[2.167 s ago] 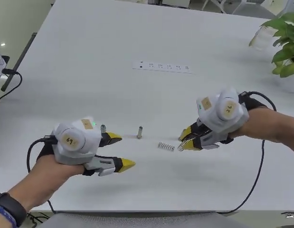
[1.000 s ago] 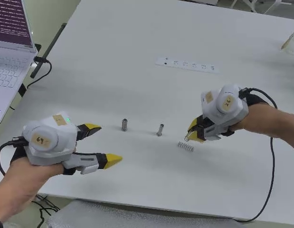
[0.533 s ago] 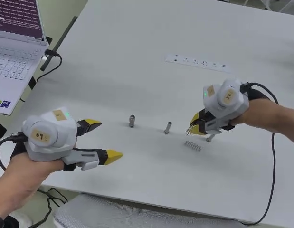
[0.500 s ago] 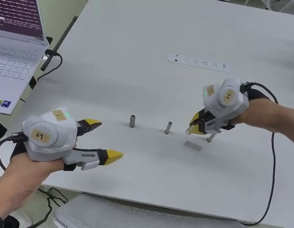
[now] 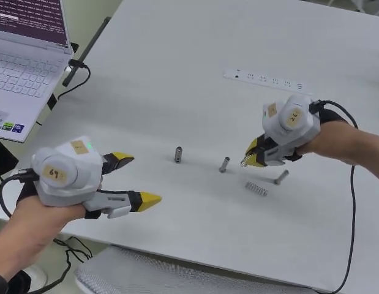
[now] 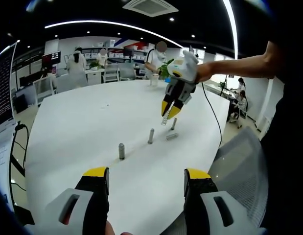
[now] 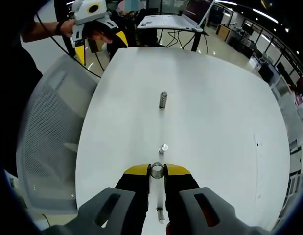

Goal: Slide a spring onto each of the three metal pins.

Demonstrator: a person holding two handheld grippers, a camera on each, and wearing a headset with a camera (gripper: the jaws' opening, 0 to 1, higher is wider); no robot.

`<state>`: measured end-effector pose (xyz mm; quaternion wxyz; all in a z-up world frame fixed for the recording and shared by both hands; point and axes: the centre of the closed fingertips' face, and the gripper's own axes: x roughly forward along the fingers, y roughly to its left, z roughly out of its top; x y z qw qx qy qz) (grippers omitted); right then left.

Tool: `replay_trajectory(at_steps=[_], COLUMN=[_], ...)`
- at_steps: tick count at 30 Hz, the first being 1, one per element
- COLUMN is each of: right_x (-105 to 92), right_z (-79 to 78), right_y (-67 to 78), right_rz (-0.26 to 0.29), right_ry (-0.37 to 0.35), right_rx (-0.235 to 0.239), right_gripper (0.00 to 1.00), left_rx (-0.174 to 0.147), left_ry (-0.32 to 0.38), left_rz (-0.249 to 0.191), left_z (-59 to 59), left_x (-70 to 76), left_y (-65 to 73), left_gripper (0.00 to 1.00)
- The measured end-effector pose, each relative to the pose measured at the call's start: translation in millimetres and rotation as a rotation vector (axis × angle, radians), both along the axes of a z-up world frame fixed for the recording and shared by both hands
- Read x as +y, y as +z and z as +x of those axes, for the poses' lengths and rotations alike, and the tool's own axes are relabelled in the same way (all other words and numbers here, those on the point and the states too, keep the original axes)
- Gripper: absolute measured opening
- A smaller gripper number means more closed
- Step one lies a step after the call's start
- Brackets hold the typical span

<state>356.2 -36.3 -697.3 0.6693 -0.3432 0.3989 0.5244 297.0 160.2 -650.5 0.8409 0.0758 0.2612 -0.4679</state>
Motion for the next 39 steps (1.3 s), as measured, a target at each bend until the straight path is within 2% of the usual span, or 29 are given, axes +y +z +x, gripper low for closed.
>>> replay_trajectory(at_steps=[15,27,39], right_x=[18.0,32.4,36.8], right_z=[13.7,14.6,13.3], right_y=[2.3,-5.1,-11.4], right_rz=[0.014,0.009,-0.004], right_ry=[0.017,0.048,0.071], right_rx=[-0.004,0.012,0.025], right_gripper=[0.09,0.09,0.09], left_rx=[0.004,0.007,0.016], left_ry=[0.029,0.044,0.059], left_rz=[-0.009,-0.004,-0.002], left_z=[3.4,4.4,5.0], left_x=[7.5,14.7,20.3], left_y=[1.7,1.5,-1.7], left_gripper=[0.58,0.57,0.57])
